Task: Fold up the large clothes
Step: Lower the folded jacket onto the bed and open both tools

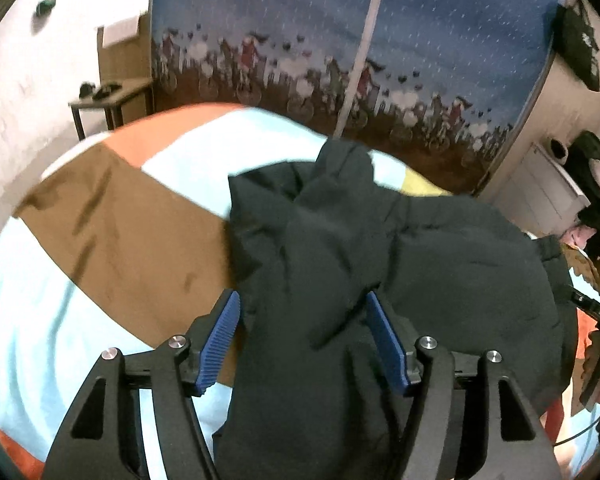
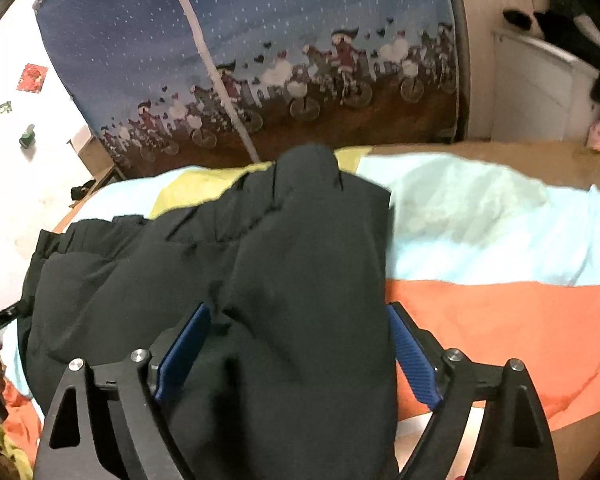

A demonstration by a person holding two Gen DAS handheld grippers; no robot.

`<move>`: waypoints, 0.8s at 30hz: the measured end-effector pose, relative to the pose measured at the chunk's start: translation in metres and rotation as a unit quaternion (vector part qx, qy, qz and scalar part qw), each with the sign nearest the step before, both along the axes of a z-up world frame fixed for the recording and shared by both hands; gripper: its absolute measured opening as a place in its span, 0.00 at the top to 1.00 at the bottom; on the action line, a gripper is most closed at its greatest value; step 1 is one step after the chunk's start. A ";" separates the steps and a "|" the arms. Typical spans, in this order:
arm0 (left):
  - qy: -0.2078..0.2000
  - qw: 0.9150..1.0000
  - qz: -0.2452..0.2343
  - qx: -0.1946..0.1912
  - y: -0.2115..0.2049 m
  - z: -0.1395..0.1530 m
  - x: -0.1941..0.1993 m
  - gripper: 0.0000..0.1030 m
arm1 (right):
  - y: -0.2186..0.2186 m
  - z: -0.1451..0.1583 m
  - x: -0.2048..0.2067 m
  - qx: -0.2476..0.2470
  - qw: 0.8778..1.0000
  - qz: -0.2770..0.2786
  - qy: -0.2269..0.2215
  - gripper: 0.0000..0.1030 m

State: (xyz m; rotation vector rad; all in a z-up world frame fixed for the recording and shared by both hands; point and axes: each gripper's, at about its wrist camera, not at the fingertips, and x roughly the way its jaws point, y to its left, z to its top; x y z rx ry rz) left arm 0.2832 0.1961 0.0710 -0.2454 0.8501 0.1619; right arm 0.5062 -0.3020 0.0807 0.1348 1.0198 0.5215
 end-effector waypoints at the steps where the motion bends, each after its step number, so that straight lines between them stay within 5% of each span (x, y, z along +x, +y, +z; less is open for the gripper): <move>1: -0.008 1.000 0.000 0.005 -0.002 0.004 -0.002 0.37 | 0.000 0.002 -0.001 0.000 1.000 -0.001 -0.005 0.10; 2: -0.014 1.000 0.000 0.008 -0.005 0.006 -0.004 0.23 | 0.001 0.007 -0.003 0.001 1.000 -0.002 -0.014 0.08; 4: -0.031 0.999 -0.001 0.009 -0.010 0.011 -0.009 0.12 | 0.003 0.013 -0.007 0.004 1.000 -0.003 -0.025 0.06; 24: -0.094 0.994 -0.034 0.047 -0.062 0.063 -0.042 0.09 | 0.013 0.075 -0.046 0.037 0.995 0.014 -0.092 0.00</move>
